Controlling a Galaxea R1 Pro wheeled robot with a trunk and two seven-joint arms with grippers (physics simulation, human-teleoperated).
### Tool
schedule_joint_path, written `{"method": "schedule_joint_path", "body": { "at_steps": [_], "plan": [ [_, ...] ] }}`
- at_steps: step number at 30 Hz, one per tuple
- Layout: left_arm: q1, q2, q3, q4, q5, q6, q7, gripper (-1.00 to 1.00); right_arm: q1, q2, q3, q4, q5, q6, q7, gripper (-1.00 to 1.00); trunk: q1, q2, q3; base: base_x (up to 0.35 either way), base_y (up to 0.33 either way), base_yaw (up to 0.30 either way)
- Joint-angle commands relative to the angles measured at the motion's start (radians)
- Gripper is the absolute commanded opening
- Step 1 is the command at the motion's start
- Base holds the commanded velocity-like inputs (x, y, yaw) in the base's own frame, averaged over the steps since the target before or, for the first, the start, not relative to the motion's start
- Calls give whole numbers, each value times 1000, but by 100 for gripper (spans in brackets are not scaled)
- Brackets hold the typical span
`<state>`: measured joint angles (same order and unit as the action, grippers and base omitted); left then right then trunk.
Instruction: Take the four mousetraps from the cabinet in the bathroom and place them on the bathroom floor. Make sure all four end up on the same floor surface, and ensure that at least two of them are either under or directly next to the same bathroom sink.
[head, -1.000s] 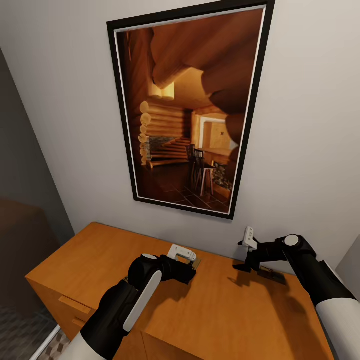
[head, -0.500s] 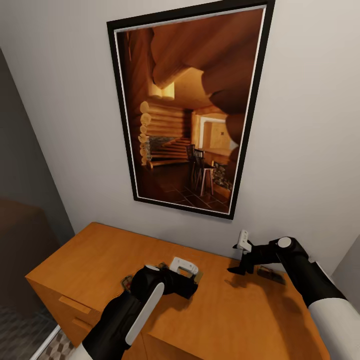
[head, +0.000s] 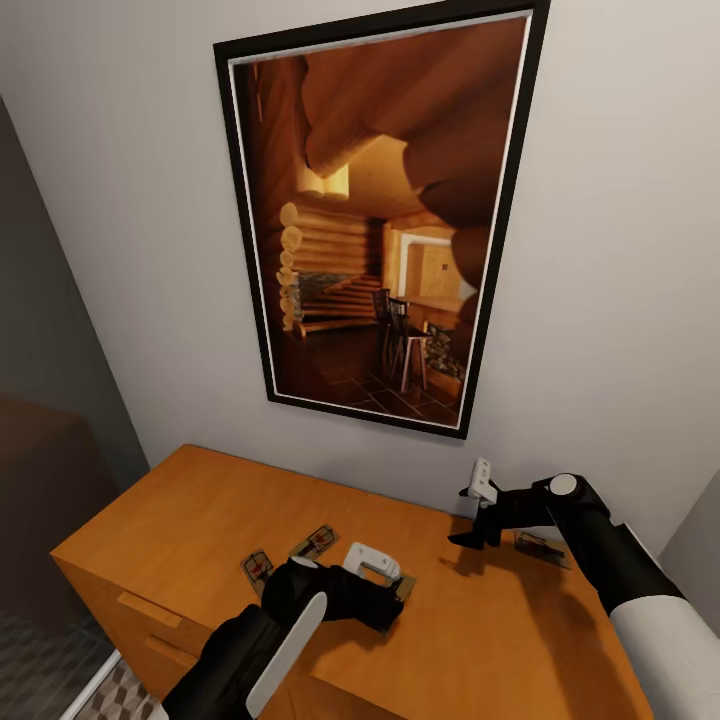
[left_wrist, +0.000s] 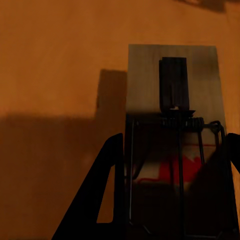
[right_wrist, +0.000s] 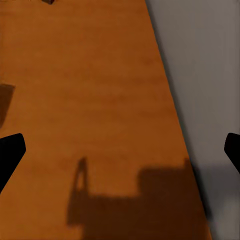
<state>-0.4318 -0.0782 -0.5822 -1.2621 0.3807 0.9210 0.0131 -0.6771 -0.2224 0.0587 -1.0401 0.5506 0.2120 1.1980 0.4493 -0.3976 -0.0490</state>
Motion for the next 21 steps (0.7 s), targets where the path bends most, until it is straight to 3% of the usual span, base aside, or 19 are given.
{"method": "schedule_joint_path", "body": {
  "at_steps": [1, 7, 13, 19, 20, 21],
  "plan": [
    [-1, 2, 6, 5, 8, -2, -4, -100, -1, -1, 2, -2, 1, 10, 3, 100, 1, -2, -2, 0, 0, 0],
    [-1, 27, 40, 39, 43, -35, -39, -100, -1, 0, 2, -1, 1, 10, 3, 100, 1, -2, -2, 0, 0, 0],
    [-1, 37, 72, 62, 37, -34, -73, -100, -1, 0, 2, -1, 2, 10, 3, 100, 1, -2, -2, 0, 0, 0],
    [-1, 40, 41, 28, 32, -6, -85, -100, -1, 0, 1, -1, 2, 10, 3, 100, 1, -2, -2, 0, 0, 0],
    [-1, 39, 29, -38, 33, -5, -25, -100, -1, 0, 1, -1, 2, 10, 2, 100, 1, -2, -2, 0, 0, 0],
    [-1, 39, 28, -44, 33, -5, -12, -100, -1, 0, 1, -1, 2, 10, 2, 100, 1, -2, -2, 0, 0, 0]
  ]
}}
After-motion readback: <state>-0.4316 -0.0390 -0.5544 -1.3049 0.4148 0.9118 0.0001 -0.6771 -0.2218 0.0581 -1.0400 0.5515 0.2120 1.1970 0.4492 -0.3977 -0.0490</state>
